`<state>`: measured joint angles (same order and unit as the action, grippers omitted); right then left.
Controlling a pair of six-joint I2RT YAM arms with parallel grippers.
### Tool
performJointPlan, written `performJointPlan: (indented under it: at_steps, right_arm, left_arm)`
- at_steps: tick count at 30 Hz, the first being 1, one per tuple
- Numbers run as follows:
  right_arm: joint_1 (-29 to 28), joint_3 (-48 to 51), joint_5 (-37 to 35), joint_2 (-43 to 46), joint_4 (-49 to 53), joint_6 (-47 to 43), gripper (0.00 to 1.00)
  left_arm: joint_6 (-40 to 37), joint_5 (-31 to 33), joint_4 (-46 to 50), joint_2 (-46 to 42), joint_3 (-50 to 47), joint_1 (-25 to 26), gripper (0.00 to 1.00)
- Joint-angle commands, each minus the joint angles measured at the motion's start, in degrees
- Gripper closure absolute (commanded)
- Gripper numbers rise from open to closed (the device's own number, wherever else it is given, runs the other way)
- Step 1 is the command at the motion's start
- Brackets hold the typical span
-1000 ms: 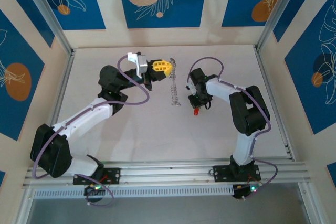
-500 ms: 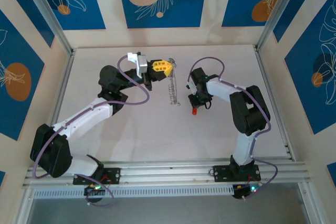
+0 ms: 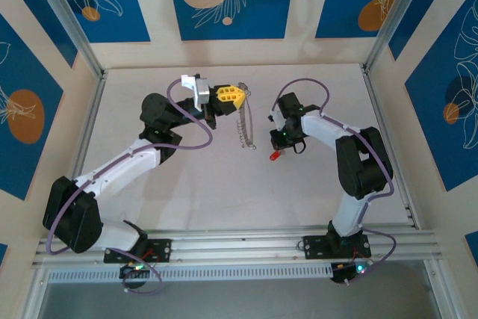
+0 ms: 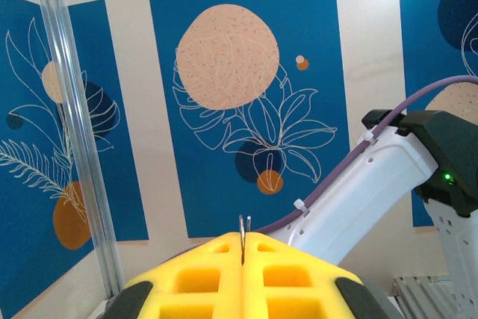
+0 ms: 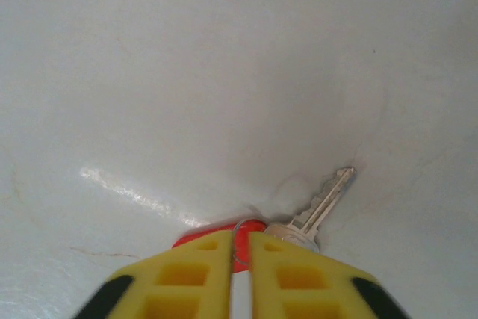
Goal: Put the keys on the keyring
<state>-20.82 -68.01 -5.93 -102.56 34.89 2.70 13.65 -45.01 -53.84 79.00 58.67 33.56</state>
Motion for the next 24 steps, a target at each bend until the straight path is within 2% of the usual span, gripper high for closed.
performJointPlan:
  at_steps: [1, 7, 11, 24]
  right_arm:
    - [-1.22, 0.02, -1.04, -0.53, 0.35, 0.73, 0.78]
    - [-2.77, 0.86, -4.39, -0.50, -0.22, 1.65, 0.68]
    - [-3.75, 0.44, -7.07, -1.53, -0.01, 1.19, 0.68]
    - [-3.88, -1.23, -8.83, -5.12, 0.61, 0.51, 0.71]
  left_arm:
    - [1.03, -0.95, -3.81, -0.34, 1.53, 0.66, 1.00]
    - [1.30, -0.91, -4.40, -0.15, 1.41, 0.70, 1.00]
    - [1.38, -0.86, -4.55, -0.16, 1.32, 0.71, 1.00]
    - [1.01, -0.78, -4.50, -0.08, 1.18, 0.69, 1.00]
